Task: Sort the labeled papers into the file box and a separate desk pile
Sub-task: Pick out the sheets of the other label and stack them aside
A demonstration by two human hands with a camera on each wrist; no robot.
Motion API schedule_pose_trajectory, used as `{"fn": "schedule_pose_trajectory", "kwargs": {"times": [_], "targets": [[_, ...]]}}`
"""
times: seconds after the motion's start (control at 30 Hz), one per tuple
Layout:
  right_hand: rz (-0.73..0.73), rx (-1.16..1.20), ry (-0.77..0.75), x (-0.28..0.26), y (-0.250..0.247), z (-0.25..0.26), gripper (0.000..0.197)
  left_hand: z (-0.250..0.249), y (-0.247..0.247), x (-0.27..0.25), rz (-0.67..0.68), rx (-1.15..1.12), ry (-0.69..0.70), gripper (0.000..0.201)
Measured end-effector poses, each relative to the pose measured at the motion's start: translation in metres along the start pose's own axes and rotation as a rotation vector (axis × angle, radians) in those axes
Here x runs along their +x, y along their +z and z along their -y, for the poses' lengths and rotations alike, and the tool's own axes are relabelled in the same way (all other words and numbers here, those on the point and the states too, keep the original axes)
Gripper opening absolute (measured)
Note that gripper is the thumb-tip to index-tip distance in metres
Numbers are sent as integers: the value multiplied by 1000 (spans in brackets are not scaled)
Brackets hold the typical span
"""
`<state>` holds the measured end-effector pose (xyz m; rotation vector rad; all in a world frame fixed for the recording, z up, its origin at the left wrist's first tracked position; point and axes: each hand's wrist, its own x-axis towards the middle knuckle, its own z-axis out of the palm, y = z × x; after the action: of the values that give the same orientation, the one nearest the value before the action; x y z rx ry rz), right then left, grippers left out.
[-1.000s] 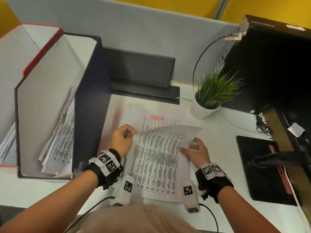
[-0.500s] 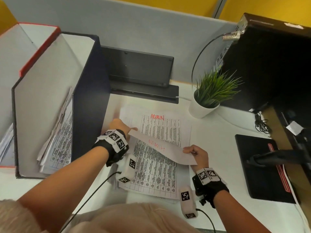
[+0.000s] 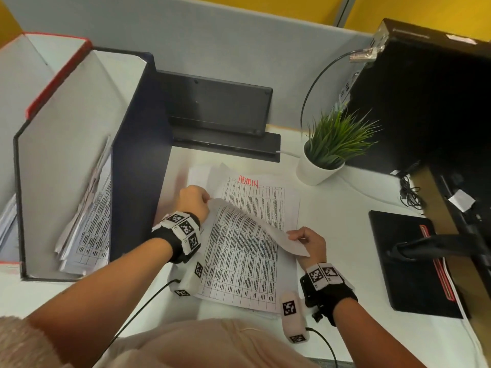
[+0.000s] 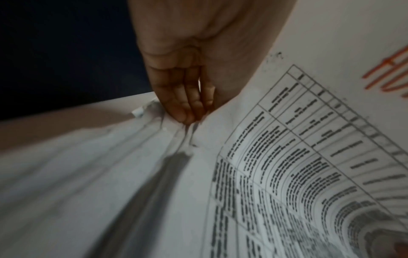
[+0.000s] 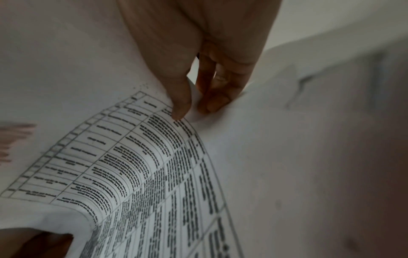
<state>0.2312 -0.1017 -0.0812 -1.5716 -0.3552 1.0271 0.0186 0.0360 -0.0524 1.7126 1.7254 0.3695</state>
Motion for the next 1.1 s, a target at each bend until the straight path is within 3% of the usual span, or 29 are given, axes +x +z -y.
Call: {"fn": "schedule_pose_trajectory", "kwargs": {"times": [0.1,0.17,0.27,0.33,0.47,0.57,0.63,0.8,0.87,0.93,1.03,1.1], "targets": [[-20,-236,-121,0,-1,-2,39,0,0,-10,-34,-95,151,28],[-39,-336,-122,4,-2,-1,40,2,0,-17,-39,-179,241,34],[-33,-396,-72,5,0,3,21,6,0,-19,-42,-223,312,21],[-52,-380,-33,6,1,5,44,7,0,-19,13,-338,281,16],[-93,-378,-127,7,3,8,68,9,-2,-17,130,-446,260,26],[-25,-277,-169,9,1,9,87,8,-5,-19,201,-509,224,32],[37,-307,-133,11,-1,10,81,5,-7,-21,226,-527,203,34],[45,-387,-73,12,-1,8,15,-4,-17,-20,292,-652,139,30],[50,-308,-57,12,-3,8,35,-8,-18,-17,266,-742,58,26],[17,-177,35,13,-4,6,37,-10,-17,-10,185,-772,-63,22],[26,-149,41,9,-1,7,27,-6,-12,2,98,-593,-146,15],[22,-115,46,10,-1,7,40,-2,-7,6,104,-420,-127,21]]}}
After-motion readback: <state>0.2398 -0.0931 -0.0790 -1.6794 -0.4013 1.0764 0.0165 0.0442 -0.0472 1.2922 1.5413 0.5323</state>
